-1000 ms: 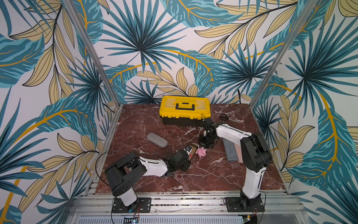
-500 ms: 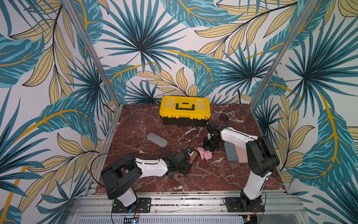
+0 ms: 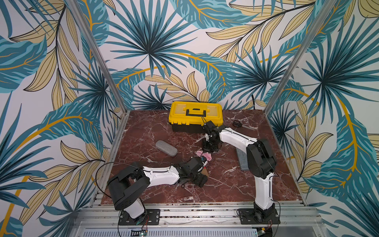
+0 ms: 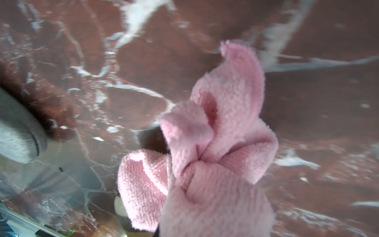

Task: Wipe the eyeglass case
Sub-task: Wipe the dirt from the eyeglass case, then adjust the eyeglass case at the center of the board.

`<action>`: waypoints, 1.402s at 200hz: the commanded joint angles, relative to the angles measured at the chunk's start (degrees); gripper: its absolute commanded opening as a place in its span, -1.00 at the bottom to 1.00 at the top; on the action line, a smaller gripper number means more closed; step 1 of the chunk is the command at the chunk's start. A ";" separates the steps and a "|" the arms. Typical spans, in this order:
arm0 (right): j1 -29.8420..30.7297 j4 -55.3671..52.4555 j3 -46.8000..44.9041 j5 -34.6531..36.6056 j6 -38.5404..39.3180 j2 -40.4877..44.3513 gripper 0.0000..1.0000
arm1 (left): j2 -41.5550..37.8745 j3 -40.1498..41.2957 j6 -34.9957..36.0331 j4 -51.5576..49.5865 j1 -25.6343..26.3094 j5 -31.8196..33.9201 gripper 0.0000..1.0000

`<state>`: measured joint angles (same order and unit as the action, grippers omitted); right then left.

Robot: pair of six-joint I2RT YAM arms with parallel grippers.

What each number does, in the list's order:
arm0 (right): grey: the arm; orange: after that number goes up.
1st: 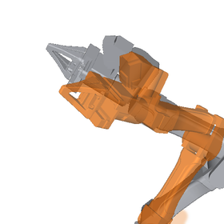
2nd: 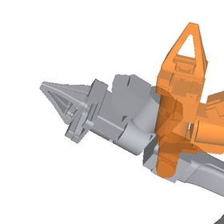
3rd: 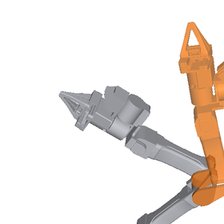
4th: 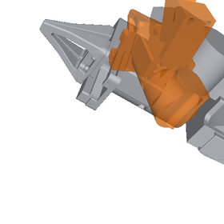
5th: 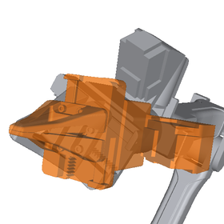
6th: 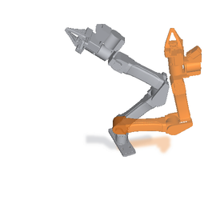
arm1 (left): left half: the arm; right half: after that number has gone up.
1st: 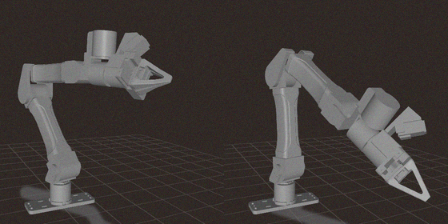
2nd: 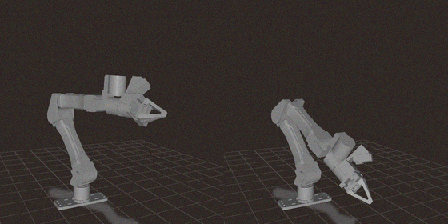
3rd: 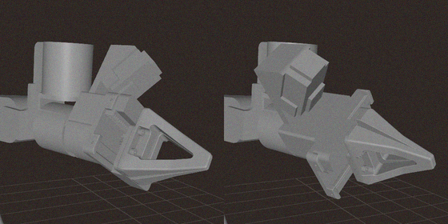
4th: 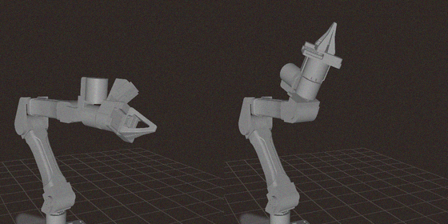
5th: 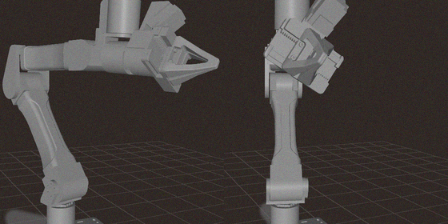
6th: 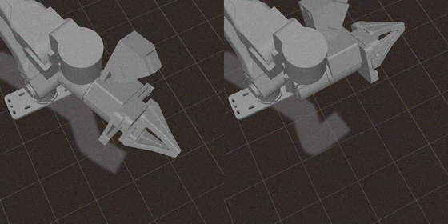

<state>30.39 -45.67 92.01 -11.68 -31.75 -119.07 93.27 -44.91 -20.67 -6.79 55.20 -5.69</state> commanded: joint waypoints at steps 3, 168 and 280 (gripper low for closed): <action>1.75 -4.08 3.28 -1.86 2.11 -2.50 -1.00 | 1.07 -3.55 -1.39 -3.25 0.19 -3.14 0.77; -5.52 -7.86 -16.77 3.18 2.64 22.19 -1.00 | -10.13 2.13 12.64 6.43 -8.28 12.34 1.00; -5.61 2.89 -31.71 -1.92 -3.50 24.48 -1.00 | 1.78 -2.31 7.92 7.26 -15.67 -9.82 1.00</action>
<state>24.69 -46.57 59.44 -12.25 -33.89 -91.77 98.87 -51.44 -10.81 -1.56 39.38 -12.36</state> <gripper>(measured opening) 0.140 0.997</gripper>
